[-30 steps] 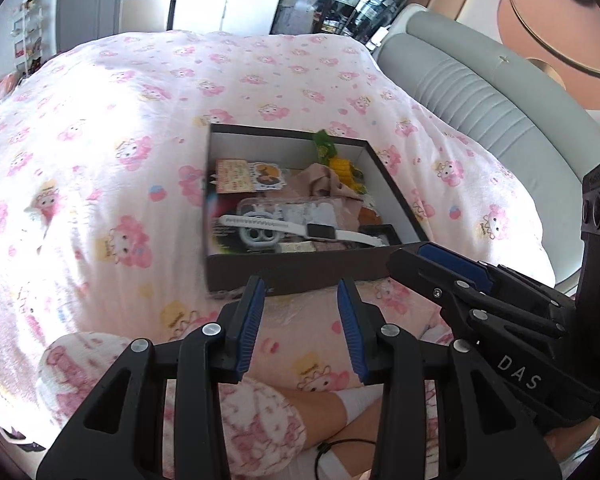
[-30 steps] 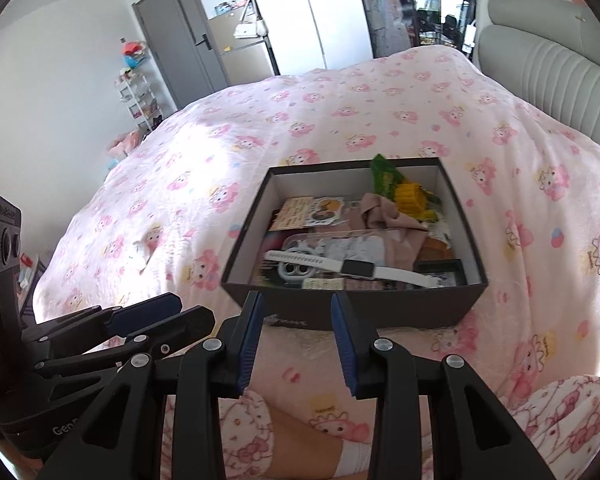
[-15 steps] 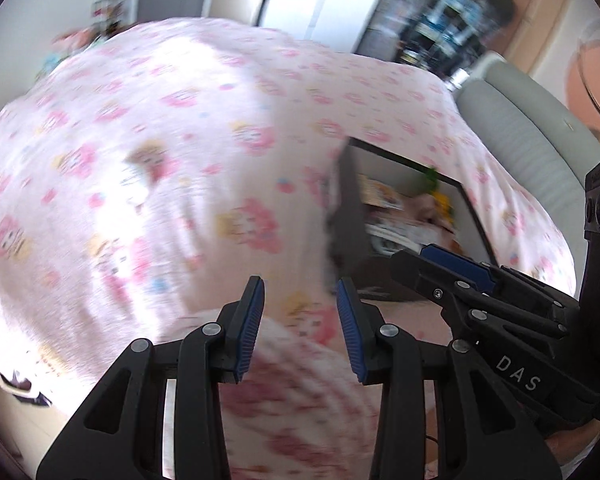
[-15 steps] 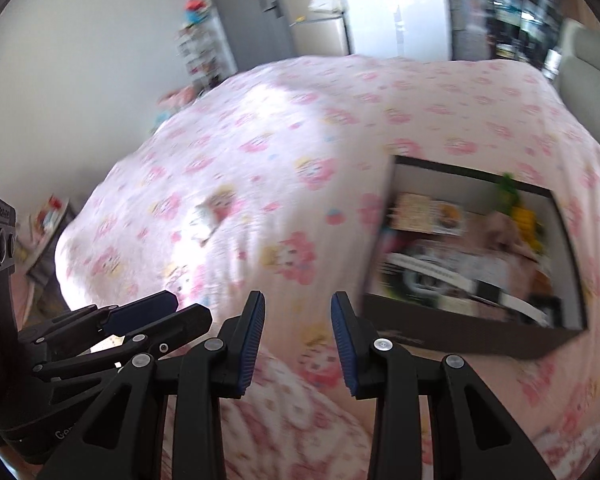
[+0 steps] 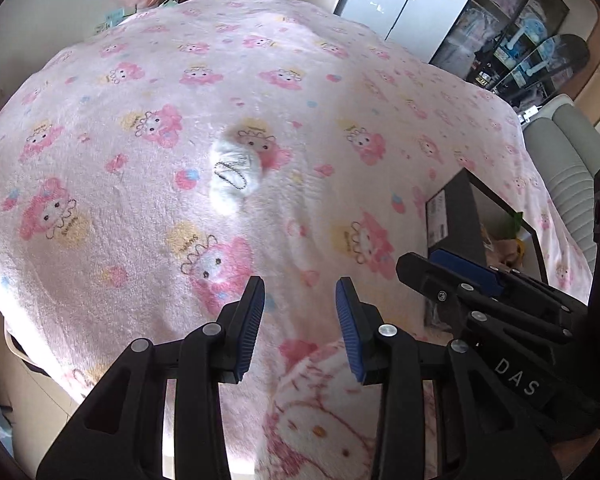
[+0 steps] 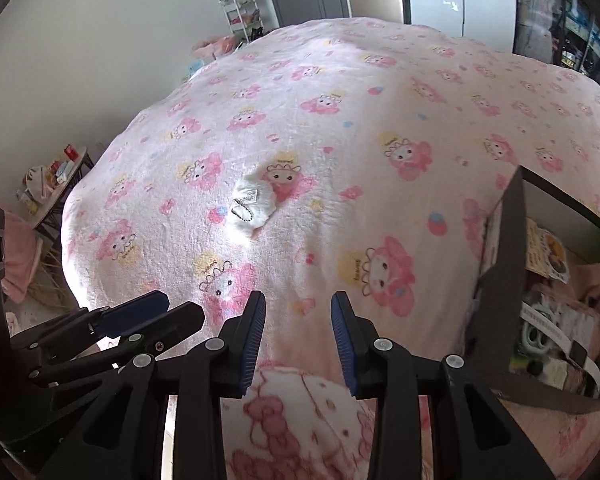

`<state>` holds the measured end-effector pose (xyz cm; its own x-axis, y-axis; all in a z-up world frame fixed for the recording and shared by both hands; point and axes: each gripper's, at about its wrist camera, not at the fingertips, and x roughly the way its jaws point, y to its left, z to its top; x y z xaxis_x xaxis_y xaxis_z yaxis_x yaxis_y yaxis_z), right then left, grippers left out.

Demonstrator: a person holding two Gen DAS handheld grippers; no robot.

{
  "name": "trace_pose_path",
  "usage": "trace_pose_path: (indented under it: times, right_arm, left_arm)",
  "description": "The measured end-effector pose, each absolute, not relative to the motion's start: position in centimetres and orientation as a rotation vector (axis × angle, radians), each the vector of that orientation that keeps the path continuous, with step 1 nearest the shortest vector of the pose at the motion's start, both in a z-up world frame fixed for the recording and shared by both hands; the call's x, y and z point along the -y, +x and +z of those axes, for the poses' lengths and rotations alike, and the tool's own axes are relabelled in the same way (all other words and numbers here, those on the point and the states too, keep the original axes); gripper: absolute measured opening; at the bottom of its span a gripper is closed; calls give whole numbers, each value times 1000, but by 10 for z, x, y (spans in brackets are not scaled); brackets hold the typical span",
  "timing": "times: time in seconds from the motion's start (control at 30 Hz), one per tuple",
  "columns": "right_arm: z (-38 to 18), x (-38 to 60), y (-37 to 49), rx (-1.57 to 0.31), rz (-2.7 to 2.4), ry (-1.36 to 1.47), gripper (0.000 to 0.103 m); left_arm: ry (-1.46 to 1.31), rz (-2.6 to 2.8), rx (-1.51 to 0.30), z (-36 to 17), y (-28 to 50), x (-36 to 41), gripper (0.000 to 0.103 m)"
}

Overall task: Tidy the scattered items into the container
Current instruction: 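Grasp the white fluffy plush keychain with the left gripper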

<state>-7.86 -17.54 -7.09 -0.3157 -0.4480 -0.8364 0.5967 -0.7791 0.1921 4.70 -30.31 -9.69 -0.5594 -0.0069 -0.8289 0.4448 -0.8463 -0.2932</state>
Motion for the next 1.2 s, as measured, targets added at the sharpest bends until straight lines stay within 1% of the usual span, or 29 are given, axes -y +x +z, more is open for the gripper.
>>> trace_pose_path:
  times: [0.13, 0.2, 0.33, 0.47, 0.5, 0.6, 0.73, 0.8, 0.83, 0.87, 0.9, 0.93, 1.03, 1.13, 1.2]
  right_arm:
    - [-90, 195, -97, -224, -2087, 1322, 31]
    - [-102, 203, -111, -194, -2044, 1369, 31]
    - [-121, 221, -140, -131, -1967, 1430, 31]
    - [-140, 242, -165, -130, -1937, 1466, 32]
    - [-146, 247, -172, -137, -1929, 1478, 32]
    - [-165, 259, -187, -157, -1897, 1511, 36]
    - [-189, 269, -201, -177, -1855, 1557, 36]
    - [-198, 272, -208, -164, -1841, 1574, 36]
    - [-201, 272, -210, -156, -1841, 1583, 36]
    - [-203, 271, -212, -147, -1844, 1591, 36]
    - [-204, 268, -214, -127, -1852, 1596, 36]
    - [-202, 265, -214, -110, -1856, 1595, 36]
    - [-195, 255, -211, -76, -1861, 1585, 36]
    - [-184, 244, -203, -98, -1868, 1564, 36]
    - [-172, 230, -194, -82, -1873, 1552, 36]
  left_arm:
    - [1304, -2426, -767, -117, 35, 322, 37]
    - [1289, -2409, -789, -125, 28, 334, 38]
    - [1265, -2370, -896, -145, 10, 364, 46]
    - [1246, -2301, -943, -169, -12, 394, 48]
    - [1245, -2287, -981, -178, -18, 403, 49]
    - [1237, -2260, -1097, -201, -35, 423, 53]
    - [1254, -2217, -1183, -230, -57, 442, 66]
    - [1265, -2213, -1202, -237, -66, 442, 67]
    - [1271, -2219, -1189, -238, -70, 441, 56]
    - [1282, -2229, -1179, -238, -74, 438, 36]
    - [1301, -2248, -1189, -236, -77, 433, 32]
    - [1310, -2258, -1196, -234, -78, 428, 30]
    - [1315, -2298, -1114, -220, -77, 409, 26]
    - [1300, -2363, -1149, -201, -68, 388, 26]
    - [1284, -2401, -1129, -184, -60, 371, 26]
